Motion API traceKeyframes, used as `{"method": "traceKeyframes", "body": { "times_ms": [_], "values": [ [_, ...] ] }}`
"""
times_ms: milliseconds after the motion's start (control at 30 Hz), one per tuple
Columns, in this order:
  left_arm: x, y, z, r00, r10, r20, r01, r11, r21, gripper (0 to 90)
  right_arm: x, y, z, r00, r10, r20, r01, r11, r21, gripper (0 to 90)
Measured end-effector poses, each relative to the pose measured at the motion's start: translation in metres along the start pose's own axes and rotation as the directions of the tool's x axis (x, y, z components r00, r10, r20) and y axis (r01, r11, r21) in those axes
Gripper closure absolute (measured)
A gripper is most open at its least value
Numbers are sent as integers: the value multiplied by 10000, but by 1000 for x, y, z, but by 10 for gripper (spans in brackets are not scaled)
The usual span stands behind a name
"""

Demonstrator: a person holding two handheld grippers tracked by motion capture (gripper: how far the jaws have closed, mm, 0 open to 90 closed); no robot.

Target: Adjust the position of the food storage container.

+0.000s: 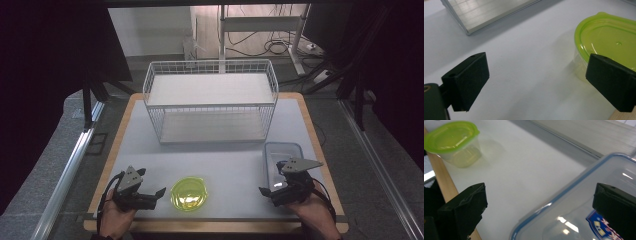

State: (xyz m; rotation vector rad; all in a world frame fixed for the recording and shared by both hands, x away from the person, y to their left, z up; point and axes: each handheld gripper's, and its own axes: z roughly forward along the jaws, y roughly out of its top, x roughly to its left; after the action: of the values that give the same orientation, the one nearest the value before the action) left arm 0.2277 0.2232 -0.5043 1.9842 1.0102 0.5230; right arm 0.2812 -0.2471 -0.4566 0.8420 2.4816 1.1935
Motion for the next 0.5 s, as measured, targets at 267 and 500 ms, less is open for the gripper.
{"method": "traceKeyframes", "body": {
  "times_ms": [267,500],
  "values": [
    [-1,-1,2,9998,-63,162,58,9996,267,12,-1,-3,3,9993,148,351,-149,9999,18,8],
    [-1,1,0,9993,-88,350,81,9997,218,33,-1,-3,0,9988,219,447,-213,9997,-139,65]
  ]
}}
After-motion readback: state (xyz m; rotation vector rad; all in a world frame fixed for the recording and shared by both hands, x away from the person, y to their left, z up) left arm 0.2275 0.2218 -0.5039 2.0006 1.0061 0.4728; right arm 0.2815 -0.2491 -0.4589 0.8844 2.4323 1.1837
